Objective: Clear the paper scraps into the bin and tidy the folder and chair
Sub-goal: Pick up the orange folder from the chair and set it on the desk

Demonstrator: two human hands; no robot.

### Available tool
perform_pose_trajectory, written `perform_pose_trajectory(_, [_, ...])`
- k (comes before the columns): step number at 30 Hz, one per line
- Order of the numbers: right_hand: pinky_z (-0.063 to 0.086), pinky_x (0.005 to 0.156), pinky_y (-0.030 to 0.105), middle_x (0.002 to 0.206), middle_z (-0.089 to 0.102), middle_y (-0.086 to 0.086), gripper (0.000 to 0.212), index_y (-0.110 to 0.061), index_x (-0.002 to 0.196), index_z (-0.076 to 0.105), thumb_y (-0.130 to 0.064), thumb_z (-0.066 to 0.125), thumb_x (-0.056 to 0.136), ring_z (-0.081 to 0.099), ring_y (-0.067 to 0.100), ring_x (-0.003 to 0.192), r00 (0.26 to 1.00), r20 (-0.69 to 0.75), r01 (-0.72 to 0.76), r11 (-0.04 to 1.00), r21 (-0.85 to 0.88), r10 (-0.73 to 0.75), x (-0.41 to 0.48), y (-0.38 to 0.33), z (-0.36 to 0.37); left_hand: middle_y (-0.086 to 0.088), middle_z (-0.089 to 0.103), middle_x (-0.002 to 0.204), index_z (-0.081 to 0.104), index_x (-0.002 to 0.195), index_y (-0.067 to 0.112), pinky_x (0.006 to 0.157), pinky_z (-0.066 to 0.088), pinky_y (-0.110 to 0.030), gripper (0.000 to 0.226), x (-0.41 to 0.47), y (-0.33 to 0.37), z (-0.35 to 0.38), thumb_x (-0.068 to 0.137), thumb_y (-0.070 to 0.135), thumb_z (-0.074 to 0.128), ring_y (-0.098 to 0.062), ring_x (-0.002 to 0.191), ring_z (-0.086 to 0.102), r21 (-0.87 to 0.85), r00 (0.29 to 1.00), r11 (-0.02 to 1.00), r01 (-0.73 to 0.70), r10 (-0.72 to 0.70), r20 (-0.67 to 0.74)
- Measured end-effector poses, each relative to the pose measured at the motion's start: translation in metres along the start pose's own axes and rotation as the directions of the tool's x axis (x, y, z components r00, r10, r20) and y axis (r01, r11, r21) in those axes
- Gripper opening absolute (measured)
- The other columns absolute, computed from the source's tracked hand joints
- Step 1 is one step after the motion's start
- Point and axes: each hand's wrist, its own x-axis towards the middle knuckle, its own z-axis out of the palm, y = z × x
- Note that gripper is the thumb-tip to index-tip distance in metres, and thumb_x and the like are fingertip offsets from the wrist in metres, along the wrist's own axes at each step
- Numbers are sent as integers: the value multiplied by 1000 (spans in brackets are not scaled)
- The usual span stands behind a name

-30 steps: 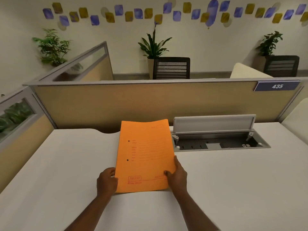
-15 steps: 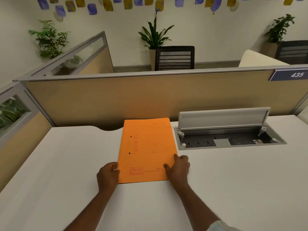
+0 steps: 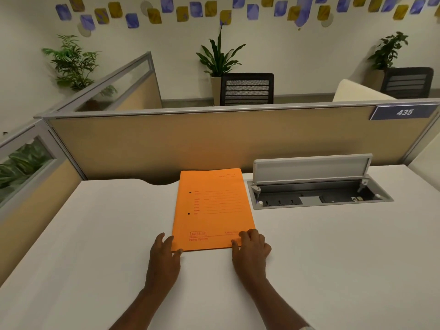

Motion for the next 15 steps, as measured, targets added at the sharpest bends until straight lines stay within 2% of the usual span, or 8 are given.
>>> perform_pose_trajectory(4, [33,90,40,121,53,2,24,-21,113,59,-33,50,95,47,24,110,1000,12,21,1000,-8,-21,-34,0,4,-12,43,145,52,128,7,109,36,-37,43,-38,-13,-5,88,19,61,-28,133,40,82,990,987,-137,133,43])
perform_pose_trajectory(9, [33,88,40,116,57,1,24,-19,114,61,-31,52,94,49,24,106,1000,-6,30,1000,-9,-30,-73,-5,-3,-13,54,135,59,122,4,108,36,-37,38,-74,-33,-23,88,22,62,-28,127,47,108,982,976,-191,189,30])
perform_pose_trajectory(13, [34,85,41,112,59,1,23,-18,112,63,-29,58,92,52,24,103,998,-58,21,1000,1,-20,-111,-11,-19,-14,69,108,69,101,1,89,51,-41,26,-111,-46,-43,80,17,72,-32,101,63,127,954,946,-299,299,19])
perform_pose_trajectory(15, [35,85,40,111,59,0,24,-20,112,63,-32,56,93,52,23,102,998,-63,18,1000,-17,-19,-133,-13,-28,-11,71,97,70,93,3,80,53,-41,22,-132,-51,-55,77,18,75,-31,89,66,136,939,930,-340,343,7])
